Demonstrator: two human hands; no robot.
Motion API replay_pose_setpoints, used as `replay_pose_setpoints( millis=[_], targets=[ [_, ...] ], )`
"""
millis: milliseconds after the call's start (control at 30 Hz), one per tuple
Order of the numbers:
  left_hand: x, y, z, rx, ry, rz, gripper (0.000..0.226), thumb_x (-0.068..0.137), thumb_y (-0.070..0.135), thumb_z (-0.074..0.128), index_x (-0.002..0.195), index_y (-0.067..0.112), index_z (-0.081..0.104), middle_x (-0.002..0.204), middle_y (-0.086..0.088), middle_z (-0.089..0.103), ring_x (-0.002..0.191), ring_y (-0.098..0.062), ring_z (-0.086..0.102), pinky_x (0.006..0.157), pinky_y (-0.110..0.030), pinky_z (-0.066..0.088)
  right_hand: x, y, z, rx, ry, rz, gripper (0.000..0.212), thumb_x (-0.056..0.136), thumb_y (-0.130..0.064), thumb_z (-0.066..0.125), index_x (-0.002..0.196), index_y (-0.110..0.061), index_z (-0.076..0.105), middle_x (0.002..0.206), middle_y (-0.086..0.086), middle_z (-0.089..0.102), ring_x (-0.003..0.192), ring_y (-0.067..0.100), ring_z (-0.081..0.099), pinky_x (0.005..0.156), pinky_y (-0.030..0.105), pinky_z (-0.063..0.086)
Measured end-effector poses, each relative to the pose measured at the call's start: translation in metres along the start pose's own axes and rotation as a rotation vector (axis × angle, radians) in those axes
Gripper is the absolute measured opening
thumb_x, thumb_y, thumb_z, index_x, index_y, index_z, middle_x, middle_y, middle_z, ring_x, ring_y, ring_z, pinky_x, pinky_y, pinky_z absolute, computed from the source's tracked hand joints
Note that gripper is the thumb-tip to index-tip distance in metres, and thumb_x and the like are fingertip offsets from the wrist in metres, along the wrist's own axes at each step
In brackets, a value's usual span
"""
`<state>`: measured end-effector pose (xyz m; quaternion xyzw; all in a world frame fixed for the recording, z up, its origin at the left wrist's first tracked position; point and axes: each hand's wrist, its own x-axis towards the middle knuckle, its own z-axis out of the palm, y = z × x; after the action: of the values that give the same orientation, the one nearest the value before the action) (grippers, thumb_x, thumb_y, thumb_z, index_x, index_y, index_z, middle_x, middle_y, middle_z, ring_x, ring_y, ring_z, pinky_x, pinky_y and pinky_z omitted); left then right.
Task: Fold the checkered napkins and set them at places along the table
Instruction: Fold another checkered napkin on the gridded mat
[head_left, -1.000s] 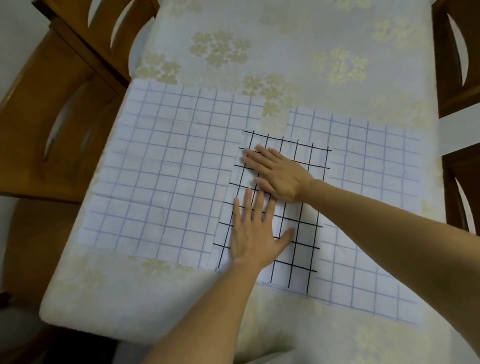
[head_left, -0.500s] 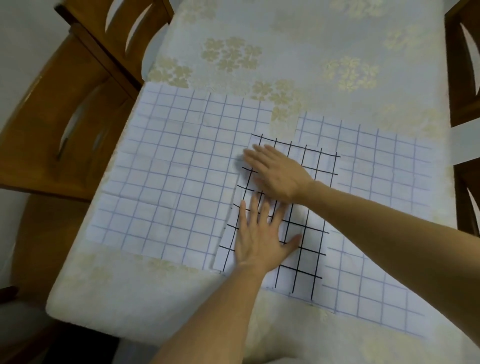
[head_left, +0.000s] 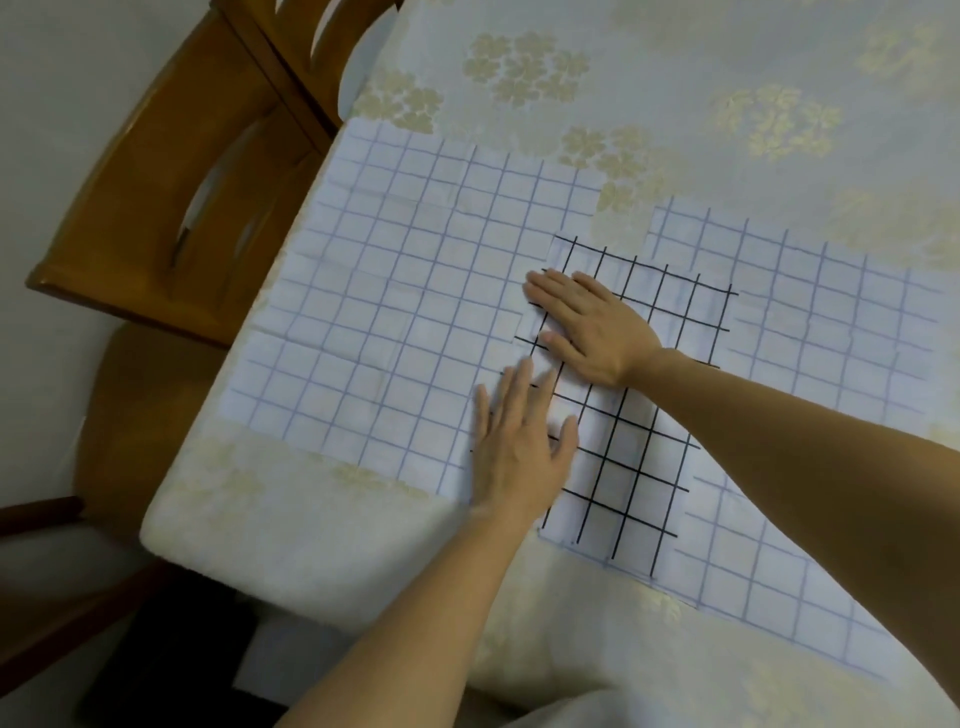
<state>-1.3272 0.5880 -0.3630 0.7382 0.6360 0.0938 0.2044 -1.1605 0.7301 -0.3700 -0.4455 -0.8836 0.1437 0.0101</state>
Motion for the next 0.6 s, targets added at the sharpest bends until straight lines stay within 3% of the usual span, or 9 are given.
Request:
replay_pose_setpoints(
  millis=[100,167,233,333,433,500,600],
  targets=[
    [-0.024,-0.024,-0.008,0.208,-0.090,-0.042,0.076,0.104,0.060,0.021,0.163,0.016,-0.001,0.170,-0.007,-0.010,0.156,-0.022,-0.012,0.128,-0.047,0.002,-0.001,-0.002,0.003,-0.052,0.001,-0.004,0.067,0.106,-0.052,0.020,0.162,-0.019,0.006,0.170,-0.001,0.004,0.156,0.013,-0.003,0.127,0.042,0.004],
    [-0.038,-0.032,-0.010,0.234,-0.122,-0.044,0.079,0.103,0.064,0.017,0.162,0.017,-0.009,0.169,-0.006,-0.016,0.155,-0.023,-0.017,0.127,-0.050,0.002,0.000,-0.001,0.003,-0.071,-0.020,-0.004,0.068,0.106,-0.054,0.019,0.162,-0.020,0.001,0.170,-0.002,-0.001,0.156,0.013,-0.007,0.126,0.044,0.004],
    [-0.044,-0.031,-0.011,0.239,-0.124,-0.063,0.083,0.102,0.066,0.020,0.162,0.014,-0.006,0.169,-0.009,-0.014,0.155,-0.026,-0.017,0.126,-0.052,0.003,0.001,-0.001,0.001,-0.070,-0.055,0.005,0.069,0.105,-0.056,0.018,0.162,-0.021,-0.002,0.169,-0.001,-0.005,0.155,0.015,-0.009,0.126,0.045,0.003],
    [-0.037,-0.013,-0.012,0.201,-0.041,0.005,0.083,0.100,0.060,0.036,0.162,0.009,0.013,0.170,-0.014,0.002,0.157,-0.029,-0.006,0.127,-0.052,0.004,0.000,-0.007,-0.011,0.033,-0.015,0.013,0.070,0.106,-0.052,0.027,0.162,-0.018,0.004,0.169,0.001,-0.001,0.156,0.021,-0.005,0.127,0.041,-0.001],
    [-0.017,0.026,-0.003,0.153,-0.018,0.146,0.077,0.100,0.054,0.041,0.160,0.009,0.022,0.169,-0.014,0.014,0.157,-0.029,0.006,0.127,-0.051,0.010,-0.014,-0.009,-0.024,0.146,0.189,0.033,0.056,0.109,-0.036,0.035,0.159,-0.013,0.025,0.166,0.009,0.021,0.154,0.027,0.017,0.126,0.039,0.012],
    [-0.005,0.049,0.008,0.147,-0.066,0.196,0.074,0.099,0.054,0.045,0.157,0.010,0.030,0.165,-0.016,0.025,0.156,-0.032,0.014,0.125,-0.054,0.015,-0.031,-0.002,-0.024,0.147,0.236,0.034,0.051,0.109,-0.031,0.035,0.156,-0.012,0.033,0.162,0.011,0.031,0.149,0.031,0.029,0.123,0.042,0.022],
    [-0.002,0.060,0.027,0.226,-0.180,0.208,0.083,0.098,0.068,0.034,0.161,0.016,0.020,0.169,-0.015,0.012,0.157,-0.034,0.000,0.125,-0.057,0.005,-0.060,0.021,-0.015,0.102,0.120,0.073,0.053,0.109,-0.035,0.028,0.158,-0.015,0.029,0.164,0.010,0.027,0.152,0.031,0.023,0.124,0.047,0.020]
  ],
)
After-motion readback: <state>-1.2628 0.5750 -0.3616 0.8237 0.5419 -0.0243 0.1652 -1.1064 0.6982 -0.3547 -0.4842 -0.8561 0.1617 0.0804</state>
